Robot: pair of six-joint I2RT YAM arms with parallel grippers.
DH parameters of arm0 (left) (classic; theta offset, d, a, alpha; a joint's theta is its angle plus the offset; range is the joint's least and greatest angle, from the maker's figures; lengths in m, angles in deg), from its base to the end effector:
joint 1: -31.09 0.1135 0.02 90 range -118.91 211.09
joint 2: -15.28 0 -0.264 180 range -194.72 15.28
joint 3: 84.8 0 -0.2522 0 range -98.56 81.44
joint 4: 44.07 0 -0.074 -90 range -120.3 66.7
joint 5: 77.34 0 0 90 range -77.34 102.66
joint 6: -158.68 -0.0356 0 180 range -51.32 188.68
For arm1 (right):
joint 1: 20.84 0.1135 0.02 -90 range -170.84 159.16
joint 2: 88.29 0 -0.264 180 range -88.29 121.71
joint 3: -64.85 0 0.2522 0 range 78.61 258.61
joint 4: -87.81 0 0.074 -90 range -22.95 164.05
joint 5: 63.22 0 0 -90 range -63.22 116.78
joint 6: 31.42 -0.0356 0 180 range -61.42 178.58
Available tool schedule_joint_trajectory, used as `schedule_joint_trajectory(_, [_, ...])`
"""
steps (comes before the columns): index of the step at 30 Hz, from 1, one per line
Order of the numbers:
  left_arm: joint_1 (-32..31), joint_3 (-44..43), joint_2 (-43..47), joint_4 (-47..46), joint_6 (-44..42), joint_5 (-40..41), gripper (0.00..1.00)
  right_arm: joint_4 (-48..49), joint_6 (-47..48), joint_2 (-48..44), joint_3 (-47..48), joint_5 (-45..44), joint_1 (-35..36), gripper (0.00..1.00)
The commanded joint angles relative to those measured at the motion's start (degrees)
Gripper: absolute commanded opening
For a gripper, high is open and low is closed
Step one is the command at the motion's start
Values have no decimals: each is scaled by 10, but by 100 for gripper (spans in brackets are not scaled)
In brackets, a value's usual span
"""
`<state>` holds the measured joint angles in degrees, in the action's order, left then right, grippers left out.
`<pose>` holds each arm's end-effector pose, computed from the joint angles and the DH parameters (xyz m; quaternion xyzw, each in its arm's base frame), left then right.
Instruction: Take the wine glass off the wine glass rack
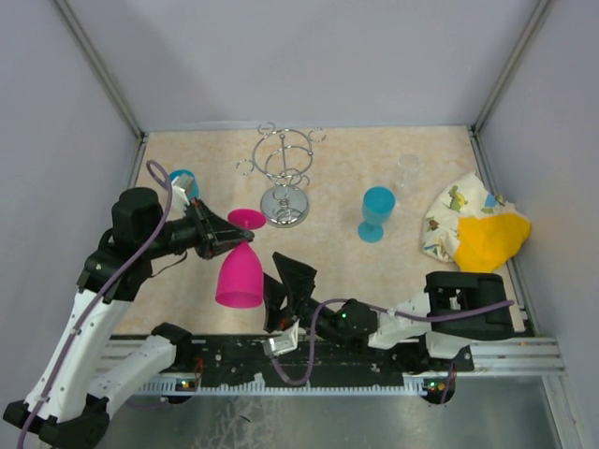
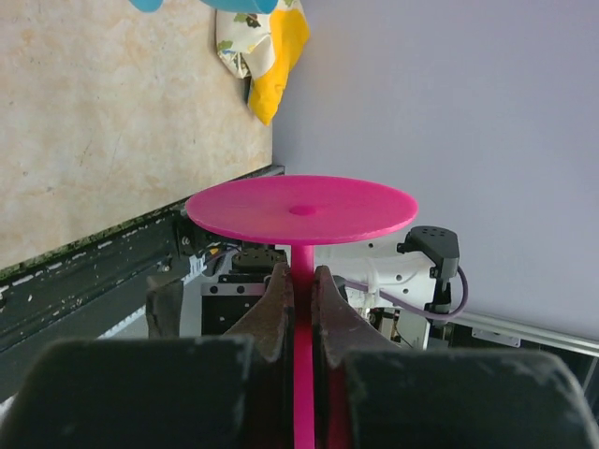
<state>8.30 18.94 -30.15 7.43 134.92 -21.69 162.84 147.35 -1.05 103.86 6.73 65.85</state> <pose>0.1287 -0.0759 0.3943 -0.1348 0.7922 -0.5542 0.2172 0.0278 0.2700 0.2375 -0.5097 0.1686 -0.1064 0.8369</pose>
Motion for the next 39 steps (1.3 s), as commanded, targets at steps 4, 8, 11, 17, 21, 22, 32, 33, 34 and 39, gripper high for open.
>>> schedule_joint_trajectory(4, [-2,40,14,11,21,-25,0,101,84,-5,41,-1,48,99])
schedule_joint_trajectory(8, [-1,66,21,-9,37,-44,0,101,93,2,55,1,63,99])
schedule_joint_trajectory(11, [-1,72,24,-4,38,-49,0,102,93,9,66,5,65,99])
schedule_joint_trajectory(17, [-2,76,27,-7,41,-62,0,102,81,31,108,-16,80,99])
schedule_joint_trajectory(21, [-2,86,29,-26,49,-74,0,101,76,48,128,-12,84,99])
schedule_joint_trajectory(22, [-1,88,29,-27,49,-77,0,101,76,53,133,-12,85,99])
schedule_joint_trajectory(32, [-2,99,34,-25,43,-92,0,102,55,86,174,-8,88,94])
schedule_joint_trajectory(33, [-2,101,34,-27,43,-95,0,101,53,89,174,-7,88,89])
schedule_joint_trajectory(34, [-1,104,33,-28,43,-97,0,101,50,90,176,-6,88,82])
schedule_joint_trajectory(39, [-1,110,33,-41,46,-101,1,101,49,91,179,-13,90,60])
